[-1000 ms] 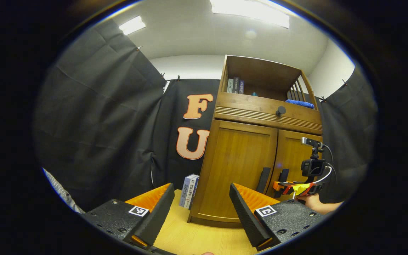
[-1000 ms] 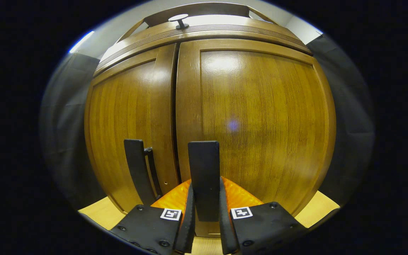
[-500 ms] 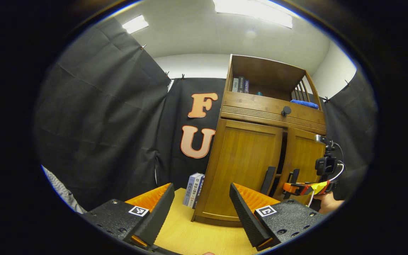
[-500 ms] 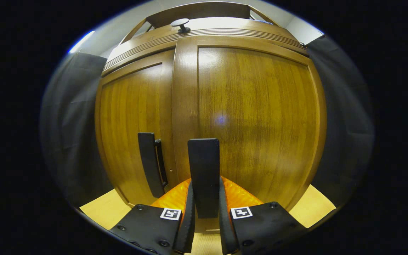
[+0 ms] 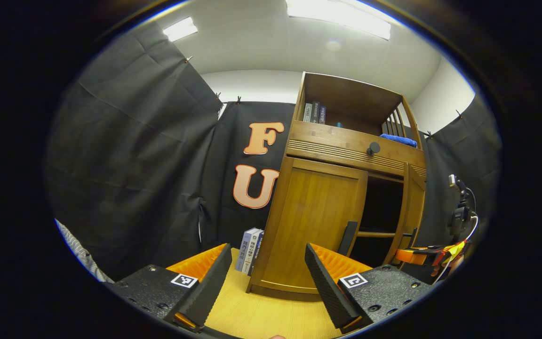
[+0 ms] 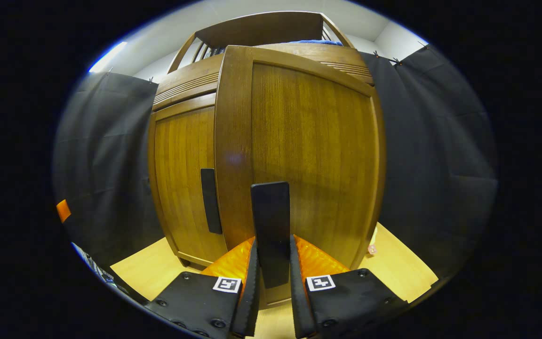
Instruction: Open the right door of the double-door shoe cabinet with the right hand, and open the left door with the left hand.
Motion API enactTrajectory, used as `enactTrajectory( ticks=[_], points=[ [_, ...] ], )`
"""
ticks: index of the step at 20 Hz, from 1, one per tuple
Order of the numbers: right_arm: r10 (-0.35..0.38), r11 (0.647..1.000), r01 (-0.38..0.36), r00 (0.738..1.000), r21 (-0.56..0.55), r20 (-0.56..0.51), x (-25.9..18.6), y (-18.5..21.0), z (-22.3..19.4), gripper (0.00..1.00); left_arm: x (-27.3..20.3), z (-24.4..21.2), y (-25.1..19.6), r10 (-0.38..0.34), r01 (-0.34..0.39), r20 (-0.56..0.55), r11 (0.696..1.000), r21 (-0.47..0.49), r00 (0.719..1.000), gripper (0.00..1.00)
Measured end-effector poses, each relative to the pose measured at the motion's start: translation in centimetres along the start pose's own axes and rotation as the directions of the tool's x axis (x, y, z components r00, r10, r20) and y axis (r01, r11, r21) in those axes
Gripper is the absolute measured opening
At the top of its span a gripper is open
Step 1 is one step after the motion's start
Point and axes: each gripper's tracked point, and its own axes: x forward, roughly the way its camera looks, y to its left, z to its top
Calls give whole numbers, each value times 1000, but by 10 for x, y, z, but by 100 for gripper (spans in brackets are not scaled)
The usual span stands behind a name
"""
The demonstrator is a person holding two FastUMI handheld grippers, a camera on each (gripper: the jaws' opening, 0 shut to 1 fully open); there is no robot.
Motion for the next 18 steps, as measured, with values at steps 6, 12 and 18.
enactTrajectory(
  ticks=[6,12,18],
  points=[
    [-7,1000,7,1000,20,9,-39,-24,-5,39,2,-6,-16,-45,45,-17,999,1,999,95],
    [-45,999,45,999,-3,9,-64,-45,-11,41,4,-11,-25,-68,68,-27,998,3,997,98],
    [-118,993,118,993,-2,10,-87,-77,-12,32,5,-15,-34,-89,89,-36,996,5,995,98]
  ],
)
